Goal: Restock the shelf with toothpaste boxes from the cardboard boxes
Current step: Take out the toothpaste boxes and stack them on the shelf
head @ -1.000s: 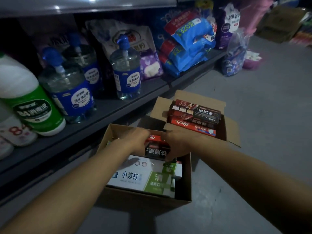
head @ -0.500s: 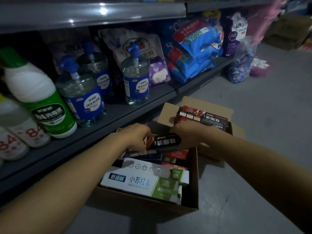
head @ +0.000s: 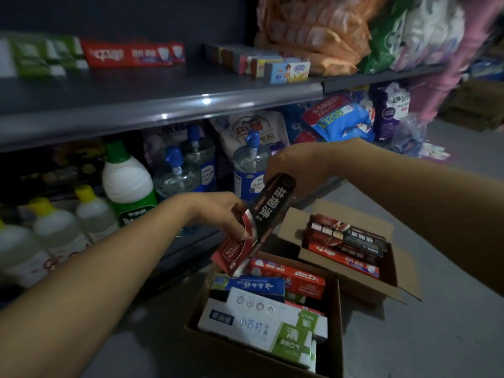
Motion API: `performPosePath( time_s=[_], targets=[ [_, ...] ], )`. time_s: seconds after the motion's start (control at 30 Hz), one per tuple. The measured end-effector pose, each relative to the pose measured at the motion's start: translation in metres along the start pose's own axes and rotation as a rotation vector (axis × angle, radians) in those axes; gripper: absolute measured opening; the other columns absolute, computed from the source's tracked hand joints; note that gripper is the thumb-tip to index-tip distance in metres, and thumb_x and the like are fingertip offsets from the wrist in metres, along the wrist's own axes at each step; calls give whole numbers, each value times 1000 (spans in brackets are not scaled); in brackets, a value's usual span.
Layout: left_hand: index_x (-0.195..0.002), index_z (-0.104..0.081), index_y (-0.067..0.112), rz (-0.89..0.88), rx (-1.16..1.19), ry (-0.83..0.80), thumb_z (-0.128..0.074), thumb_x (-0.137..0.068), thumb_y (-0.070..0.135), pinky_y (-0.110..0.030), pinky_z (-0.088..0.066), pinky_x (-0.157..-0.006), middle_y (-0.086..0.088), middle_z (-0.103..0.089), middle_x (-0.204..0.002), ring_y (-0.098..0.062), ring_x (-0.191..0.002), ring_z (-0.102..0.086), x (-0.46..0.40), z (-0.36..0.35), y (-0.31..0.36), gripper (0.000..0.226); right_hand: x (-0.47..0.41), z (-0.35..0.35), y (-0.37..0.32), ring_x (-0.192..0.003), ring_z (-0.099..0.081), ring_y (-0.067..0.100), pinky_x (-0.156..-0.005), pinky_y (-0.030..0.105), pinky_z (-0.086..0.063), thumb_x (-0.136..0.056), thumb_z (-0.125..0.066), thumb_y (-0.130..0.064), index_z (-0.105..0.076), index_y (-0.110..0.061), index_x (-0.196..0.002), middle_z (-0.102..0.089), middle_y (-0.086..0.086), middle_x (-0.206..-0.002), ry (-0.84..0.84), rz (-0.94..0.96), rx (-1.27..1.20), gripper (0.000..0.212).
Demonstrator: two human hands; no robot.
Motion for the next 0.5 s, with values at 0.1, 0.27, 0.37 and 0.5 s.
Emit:
performPosePath(
  time_s=[0.1,0.27,0.37,0.5],
  targets=[
    [-101,-70,9,-33,65,15,-73,-80,2,-28,-54,-84,-6,-74,-101,-19,-98,-70,17,11,-4,23,-11,32,-16,-100,-53,15,-85,34,-46,-71,-74,-18,-56,-31,-118,-54,-10,-110,20,70,25,51],
    [-104,-67,4,-110,248,183,-73,-77,-5,-31,-56,-80,-12,-73,-100,-23,-95,-70,49,40,-19,29,-19,87,-31,-118,-48,18,-92,25,-37,-74,-75,-18,-44,-23,-136,-48,1,-130,299,94,-48,70],
    [-105,-66,7,-187,402,330,-72,-78,-5,-30,-57,-77,-9,-74,-98,-20,-94,-71,74,66,-20,30,-14,113,-30,-131,-35,19,-101,21,-30,-76,-76,-18,-22,-14,-149,-35,7,-142,444,42,-210,91],
    [-116,-62,2,-286,616,548,-71,-76,-4,-39,-56,-85,-15,-71,-109,-27,-102,-69,111,103,-20,42,-17,129,-34,-125,-45,19,-102,33,-41,-79,-75,-32,-27,-15,-146,-41,3,-140,384,-48,-324,84]
  ],
)
Point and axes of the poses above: each hand's wrist, its own x-axis away from the middle knuckle, its own z-axis out of the back of the hand, y = z × x, the point moved 6 cm from there along -x, towards the middle knuckle
